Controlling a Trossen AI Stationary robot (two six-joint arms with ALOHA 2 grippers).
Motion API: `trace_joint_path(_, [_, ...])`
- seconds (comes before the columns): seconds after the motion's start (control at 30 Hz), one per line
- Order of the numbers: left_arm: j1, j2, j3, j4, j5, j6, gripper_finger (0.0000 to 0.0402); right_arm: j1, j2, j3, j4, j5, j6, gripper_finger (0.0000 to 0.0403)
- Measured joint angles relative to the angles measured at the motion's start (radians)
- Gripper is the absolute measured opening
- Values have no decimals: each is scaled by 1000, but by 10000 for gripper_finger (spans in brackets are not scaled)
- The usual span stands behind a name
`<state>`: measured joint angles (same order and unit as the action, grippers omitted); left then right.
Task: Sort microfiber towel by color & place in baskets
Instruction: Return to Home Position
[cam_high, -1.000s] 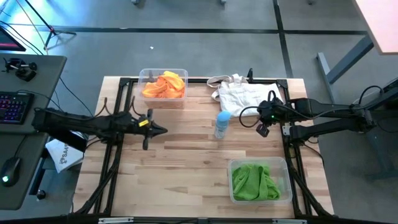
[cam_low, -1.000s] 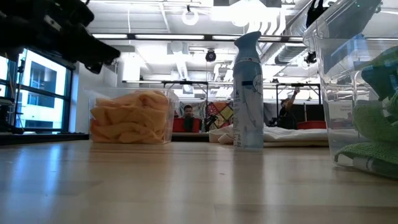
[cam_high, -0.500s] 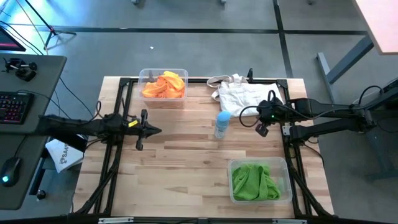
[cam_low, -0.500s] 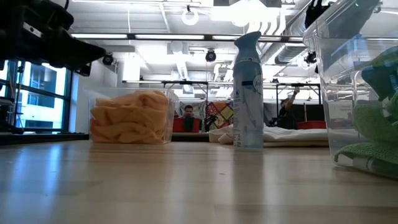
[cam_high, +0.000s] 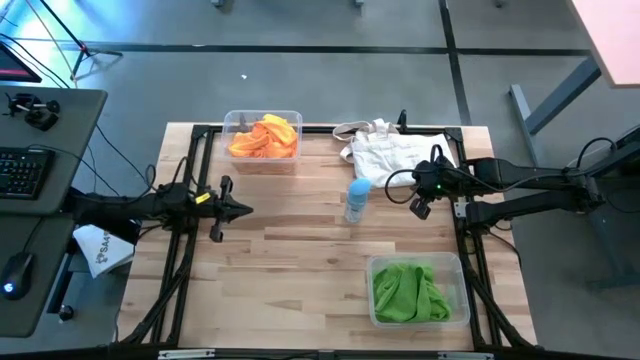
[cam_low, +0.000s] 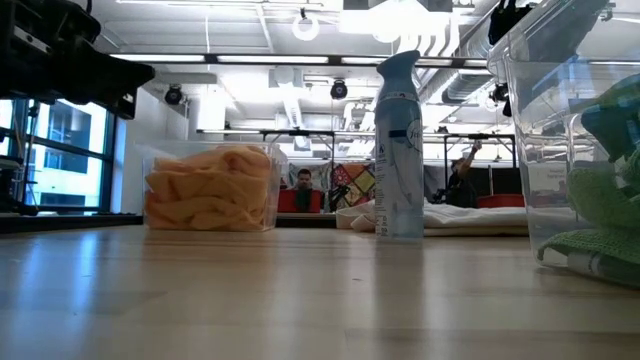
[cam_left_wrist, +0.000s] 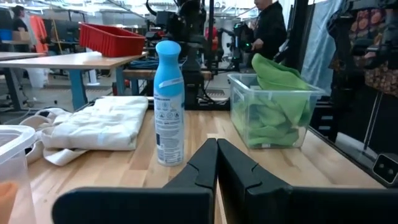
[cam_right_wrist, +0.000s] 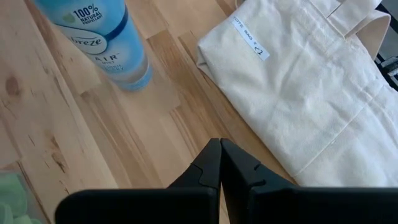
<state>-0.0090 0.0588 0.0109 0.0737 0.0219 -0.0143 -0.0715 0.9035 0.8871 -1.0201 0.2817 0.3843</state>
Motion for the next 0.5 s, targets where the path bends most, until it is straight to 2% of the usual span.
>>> trace_joint_path(0.13, [0, -53, 0, -45, 0, 0, 0, 0, 0, 0, -1, 0, -1, 0])
trace_joint_path(0.37, [0, -56, 1, -62, -13, -17, 0, 0, 0, -3, 1, -1, -52, 0])
trace_joint_path(0.5, [0, -47, 1, -67, -38, -44, 0, 0, -2, -73, 89, -23, -111, 0])
